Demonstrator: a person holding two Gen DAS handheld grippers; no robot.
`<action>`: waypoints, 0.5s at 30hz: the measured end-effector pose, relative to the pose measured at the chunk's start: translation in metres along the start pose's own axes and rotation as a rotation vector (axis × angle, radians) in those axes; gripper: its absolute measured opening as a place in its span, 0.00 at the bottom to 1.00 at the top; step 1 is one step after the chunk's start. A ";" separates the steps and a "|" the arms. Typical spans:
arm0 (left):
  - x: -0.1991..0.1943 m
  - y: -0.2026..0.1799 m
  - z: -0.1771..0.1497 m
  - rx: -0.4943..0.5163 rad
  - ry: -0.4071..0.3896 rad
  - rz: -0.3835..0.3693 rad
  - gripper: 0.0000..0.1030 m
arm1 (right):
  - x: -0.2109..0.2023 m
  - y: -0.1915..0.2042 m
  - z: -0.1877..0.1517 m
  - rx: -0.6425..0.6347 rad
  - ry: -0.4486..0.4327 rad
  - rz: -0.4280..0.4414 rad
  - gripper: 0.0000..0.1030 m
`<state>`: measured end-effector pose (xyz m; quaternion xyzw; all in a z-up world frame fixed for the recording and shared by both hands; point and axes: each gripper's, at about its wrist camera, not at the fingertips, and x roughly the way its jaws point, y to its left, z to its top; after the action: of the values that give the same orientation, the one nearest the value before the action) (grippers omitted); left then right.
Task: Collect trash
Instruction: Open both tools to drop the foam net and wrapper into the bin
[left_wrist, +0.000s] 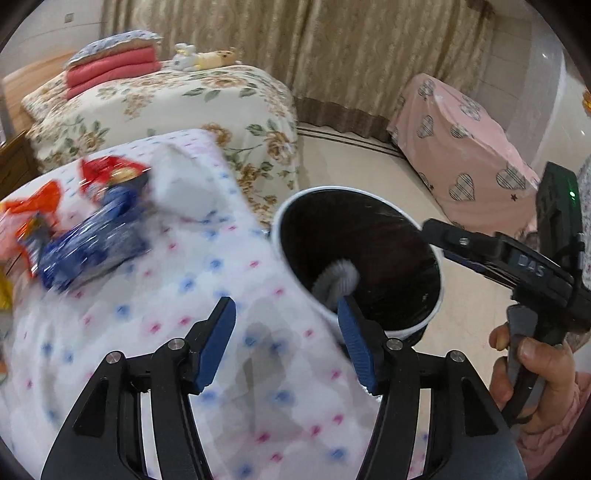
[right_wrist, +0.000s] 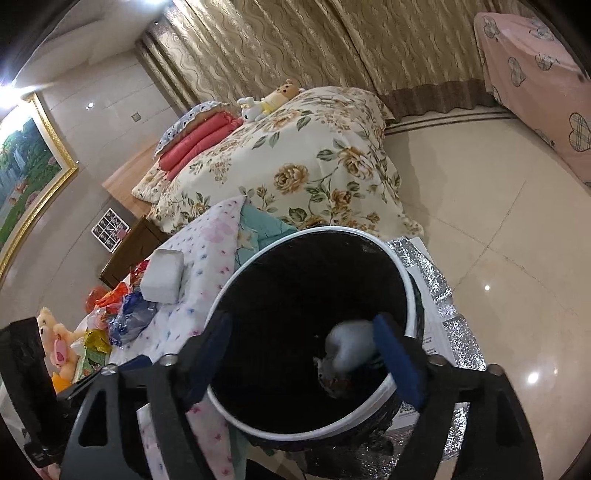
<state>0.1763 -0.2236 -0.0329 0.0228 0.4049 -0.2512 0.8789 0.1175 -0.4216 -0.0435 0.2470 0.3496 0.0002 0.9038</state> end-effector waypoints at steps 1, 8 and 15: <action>-0.005 0.006 -0.004 -0.018 -0.009 0.009 0.59 | -0.001 0.003 -0.001 -0.004 -0.002 0.005 0.89; -0.030 0.044 -0.023 -0.119 -0.042 0.056 0.62 | -0.004 0.028 -0.015 -0.017 0.002 0.042 0.90; -0.053 0.072 -0.046 -0.182 -0.061 0.107 0.62 | 0.003 0.059 -0.032 -0.051 0.042 0.079 0.90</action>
<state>0.1481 -0.1272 -0.0376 -0.0430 0.3973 -0.1669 0.9014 0.1094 -0.3551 -0.0394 0.2376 0.3584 0.0498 0.9015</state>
